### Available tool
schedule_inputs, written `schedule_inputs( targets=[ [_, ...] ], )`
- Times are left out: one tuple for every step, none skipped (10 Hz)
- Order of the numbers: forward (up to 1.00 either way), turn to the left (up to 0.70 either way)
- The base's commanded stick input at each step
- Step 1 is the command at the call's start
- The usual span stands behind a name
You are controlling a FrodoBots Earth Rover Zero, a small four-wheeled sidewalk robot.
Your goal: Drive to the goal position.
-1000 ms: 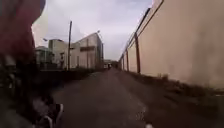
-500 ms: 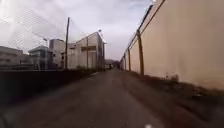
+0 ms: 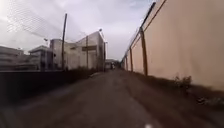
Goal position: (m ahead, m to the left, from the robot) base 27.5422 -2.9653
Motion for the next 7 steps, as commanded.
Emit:
schedule_inputs(
  targets=[
    [1.00,0.00],
    [1.00,0.00],
    [1.00,0.00],
    [1.00,0.00],
    [1.00,0.00],
    [1.00,0.00],
    [1.00,0.00]
  ],
)
